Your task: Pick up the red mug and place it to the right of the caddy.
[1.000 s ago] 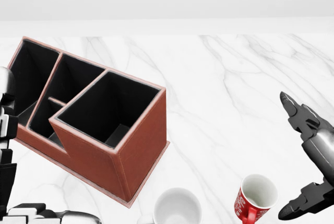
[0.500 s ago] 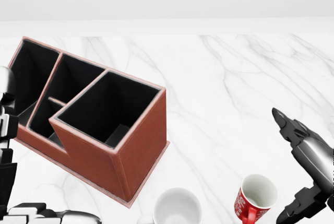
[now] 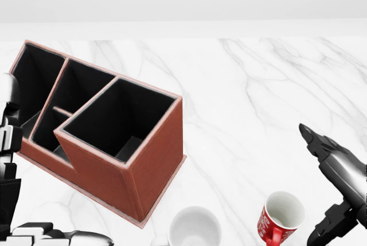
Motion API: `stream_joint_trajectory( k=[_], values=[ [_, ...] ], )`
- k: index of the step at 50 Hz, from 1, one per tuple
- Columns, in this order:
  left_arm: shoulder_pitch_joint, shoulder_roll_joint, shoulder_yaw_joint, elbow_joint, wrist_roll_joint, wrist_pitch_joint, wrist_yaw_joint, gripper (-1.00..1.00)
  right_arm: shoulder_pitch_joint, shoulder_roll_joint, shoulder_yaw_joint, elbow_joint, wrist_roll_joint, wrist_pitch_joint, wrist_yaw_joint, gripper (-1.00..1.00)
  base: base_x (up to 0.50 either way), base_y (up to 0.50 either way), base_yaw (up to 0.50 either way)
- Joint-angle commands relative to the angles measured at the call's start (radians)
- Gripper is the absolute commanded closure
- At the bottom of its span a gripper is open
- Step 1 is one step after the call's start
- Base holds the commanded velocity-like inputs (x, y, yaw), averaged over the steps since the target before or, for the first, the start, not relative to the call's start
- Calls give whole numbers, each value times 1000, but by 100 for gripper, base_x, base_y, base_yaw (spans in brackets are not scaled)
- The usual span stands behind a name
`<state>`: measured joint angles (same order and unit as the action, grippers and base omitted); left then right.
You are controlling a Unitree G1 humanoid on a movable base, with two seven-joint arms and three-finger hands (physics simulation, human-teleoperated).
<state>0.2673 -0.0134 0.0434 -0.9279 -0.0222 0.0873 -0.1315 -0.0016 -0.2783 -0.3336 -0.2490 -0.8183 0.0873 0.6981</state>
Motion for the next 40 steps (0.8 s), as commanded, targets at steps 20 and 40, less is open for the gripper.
stream_joint_trajectory(
  k=[20, 40],
  values=[
    [-1, 0, 3, 7, -1, 0, -1, -100, -67, -20, 59, 112, -25, 0, 0, -100, 0, 0, 0],
    [-4, 1, 3, 2, -1, 0, -1, -100, -69, -20, 84, 146, -74, 0, 0, -100, 0, 0, 0]
  ],
)
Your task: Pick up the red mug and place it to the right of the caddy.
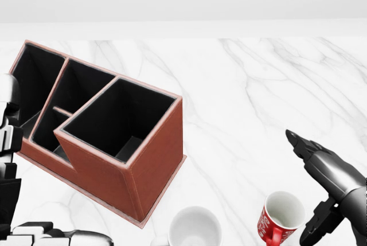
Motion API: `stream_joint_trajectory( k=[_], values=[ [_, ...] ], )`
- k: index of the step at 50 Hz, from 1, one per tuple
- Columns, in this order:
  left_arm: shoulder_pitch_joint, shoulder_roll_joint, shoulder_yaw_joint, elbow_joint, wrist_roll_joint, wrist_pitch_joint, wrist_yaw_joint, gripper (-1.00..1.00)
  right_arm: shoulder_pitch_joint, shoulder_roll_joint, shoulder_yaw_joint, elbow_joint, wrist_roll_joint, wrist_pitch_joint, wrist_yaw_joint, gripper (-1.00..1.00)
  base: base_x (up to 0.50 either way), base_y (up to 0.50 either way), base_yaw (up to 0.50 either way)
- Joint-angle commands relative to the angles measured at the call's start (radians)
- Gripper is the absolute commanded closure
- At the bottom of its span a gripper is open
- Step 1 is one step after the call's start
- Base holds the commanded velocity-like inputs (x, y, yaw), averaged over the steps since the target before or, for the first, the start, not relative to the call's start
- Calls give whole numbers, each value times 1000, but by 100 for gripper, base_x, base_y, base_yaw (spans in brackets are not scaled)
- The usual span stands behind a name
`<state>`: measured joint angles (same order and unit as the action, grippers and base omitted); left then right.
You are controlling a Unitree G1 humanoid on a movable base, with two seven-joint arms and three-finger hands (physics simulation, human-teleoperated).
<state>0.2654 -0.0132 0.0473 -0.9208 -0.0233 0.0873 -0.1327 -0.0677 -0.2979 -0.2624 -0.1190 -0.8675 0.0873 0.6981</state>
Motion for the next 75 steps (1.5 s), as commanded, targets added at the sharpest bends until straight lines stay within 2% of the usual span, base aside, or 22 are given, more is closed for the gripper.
stream_joint_trajectory(
  k=[1, 36, 53, 75],
  values=[
    [-1, 0, 0, -4, 0, 0, 0, -100, -1, 0, 14, 14, -28, 0, 0, -100, 0, 0, 0],
    [-2, 3, -5, 4, 0, 0, 3, -100, -30, 14, 72, 121, -135, 0, 0, -100, 0, 0, 0],
    [3, 2, -14, 13, 8, 0, 5, -100, -52, 15, 102, 190, -161, 0, 0, -100, 0, 0, 0],
    [1, 4, -17, 10, 12, 0, 8, -100, -67, 9, 101, 225, -152, 0, 0, -100, 0, 0, 0]
  ],
)
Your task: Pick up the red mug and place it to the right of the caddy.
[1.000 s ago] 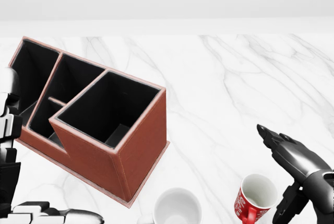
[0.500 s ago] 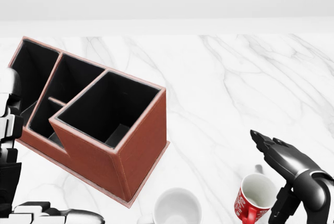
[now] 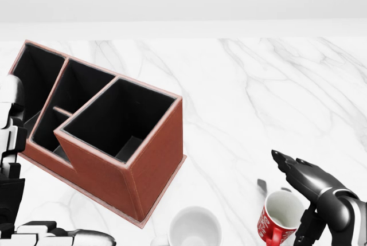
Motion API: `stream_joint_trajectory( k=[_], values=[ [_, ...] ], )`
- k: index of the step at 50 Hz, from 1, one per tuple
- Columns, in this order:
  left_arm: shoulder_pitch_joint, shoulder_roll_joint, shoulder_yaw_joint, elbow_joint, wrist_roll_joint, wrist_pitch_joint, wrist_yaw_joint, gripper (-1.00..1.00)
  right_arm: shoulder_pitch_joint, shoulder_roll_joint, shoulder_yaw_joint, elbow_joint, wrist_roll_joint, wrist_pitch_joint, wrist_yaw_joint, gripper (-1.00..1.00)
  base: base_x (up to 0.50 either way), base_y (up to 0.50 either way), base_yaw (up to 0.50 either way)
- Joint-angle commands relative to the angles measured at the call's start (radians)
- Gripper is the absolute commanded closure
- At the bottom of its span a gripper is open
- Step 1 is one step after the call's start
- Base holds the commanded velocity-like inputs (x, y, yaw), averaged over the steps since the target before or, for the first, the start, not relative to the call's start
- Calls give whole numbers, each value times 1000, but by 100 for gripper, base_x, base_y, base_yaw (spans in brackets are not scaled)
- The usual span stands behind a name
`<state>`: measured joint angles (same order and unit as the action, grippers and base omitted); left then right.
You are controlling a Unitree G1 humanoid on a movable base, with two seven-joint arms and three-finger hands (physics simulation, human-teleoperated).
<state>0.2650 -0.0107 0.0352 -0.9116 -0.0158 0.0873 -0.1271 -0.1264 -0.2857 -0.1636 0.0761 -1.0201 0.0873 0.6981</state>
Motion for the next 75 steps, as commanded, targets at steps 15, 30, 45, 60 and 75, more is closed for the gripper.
stream_joint_trajectory(
  k=[15, 30, 45, 60, 75],
  values=[
    [0, 2, -9, -4, 6, 0, 4, -100, -30, -6, 14, 79, 8, 0, 0, -100, 0, 0, 0],
    [1, 1, -4, -11, 2, 0, 2, -100, -29, -9, 20, 98, 13, 0, -12, -100, 0, 0, 0],
    [-1, 1, -1, -7, -2, 0, 1, -100, -29, -13, 18, 90, 14, 0, -8, 100, 0, 0, 0],
    [-3, 3, -12, 11, 2, 0, 5, -100, -16, -24, -16, -43, -16, 0, 0, 100, 0, 0, 0],
    [2, 3, -15, -6, 3, 0, 8, -100, -77, -82, -117, -331, -60, 0, 0, 100, 0, 0, 0]
  ],
)
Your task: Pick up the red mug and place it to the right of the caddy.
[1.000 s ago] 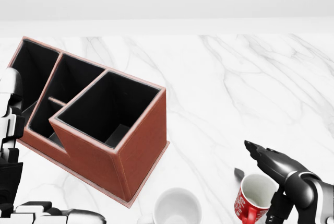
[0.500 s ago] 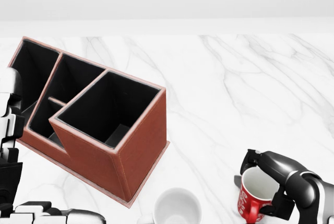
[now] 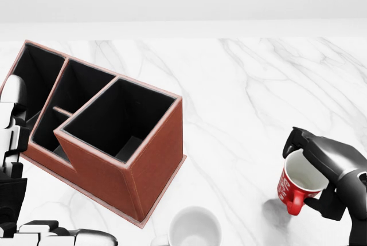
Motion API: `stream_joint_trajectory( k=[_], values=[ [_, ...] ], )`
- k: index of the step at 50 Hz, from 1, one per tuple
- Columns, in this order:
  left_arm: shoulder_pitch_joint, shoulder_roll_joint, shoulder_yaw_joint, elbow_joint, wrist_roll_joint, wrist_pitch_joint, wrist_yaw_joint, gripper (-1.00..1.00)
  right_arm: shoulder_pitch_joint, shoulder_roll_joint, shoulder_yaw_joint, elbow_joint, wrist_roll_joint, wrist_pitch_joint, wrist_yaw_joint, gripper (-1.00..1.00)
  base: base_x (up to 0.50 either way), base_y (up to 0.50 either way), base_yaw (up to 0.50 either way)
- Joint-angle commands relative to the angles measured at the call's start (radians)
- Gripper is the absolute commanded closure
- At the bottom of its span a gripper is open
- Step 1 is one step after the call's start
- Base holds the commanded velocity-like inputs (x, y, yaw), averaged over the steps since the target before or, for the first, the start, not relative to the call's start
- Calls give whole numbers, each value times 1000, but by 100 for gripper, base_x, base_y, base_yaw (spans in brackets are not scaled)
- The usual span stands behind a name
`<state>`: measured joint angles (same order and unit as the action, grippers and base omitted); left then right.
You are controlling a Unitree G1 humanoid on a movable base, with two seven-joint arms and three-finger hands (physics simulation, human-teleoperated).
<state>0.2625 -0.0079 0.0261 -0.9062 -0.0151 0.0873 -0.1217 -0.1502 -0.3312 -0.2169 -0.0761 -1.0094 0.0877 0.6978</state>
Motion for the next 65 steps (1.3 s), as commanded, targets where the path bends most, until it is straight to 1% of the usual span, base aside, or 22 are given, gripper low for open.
stream_joint_trajectory(
  k=[1, 7, 11, 24, 27, 40, 49, 54, 58, 65],
  values=[
    [3, 1, -6, -11, 3, 0, 3, -100, -62, -37, -62, -187, -75, 0, 0, 100, 0, 0, 0],
    [-1, 1, 3, -1, -3, 0, -1, -100, -163, -44, -37, -229, -115, 0, 0, 100, 0, 0, 0],
    [3, -1, 11, -2, -8, 0, -6, -100, -209, -43, -19, -235, -129, 0, 0, 100, 0, 0, 0],
    [4, -1, -1, 0, 0, 0, -2, -100, -261, 0, 32, -276, -160, 0, 0, 100, 0, 0, 0],
    [2, 0, 4, -5, -4, 0, -2, -100, -276, 13, 45, -268, -166, 0, 0, 100, 0, 0, 0],
    [-2, -3, 19, -8, -12, 0, -8, -100, -294, 81, 109, -262, -211, 0, 0, 100, 0, 0, 0],
    [-2, -4, 23, -9, -14, 0, -11, -100, -286, 118, 136, -229, -211, 0, 0, 100, 0, 0, 0],
    [-1, -2, 9, -6, -6, 0, -9, -100, -290, 131, 147, -183, -204, 0, 0, 100, 0, 0, 0],
    [0, -3, 18, 3, -14, 0, -11, -100, -287, 146, 158, -138, -186, 0, 0, 100, 0, 0, 0],
    [-1, -2, 10, -6, -9, 0, -7, -100, -290, 177, 192, -81, -169, 0, 0, 100, 0, 0, 0]
  ],
)
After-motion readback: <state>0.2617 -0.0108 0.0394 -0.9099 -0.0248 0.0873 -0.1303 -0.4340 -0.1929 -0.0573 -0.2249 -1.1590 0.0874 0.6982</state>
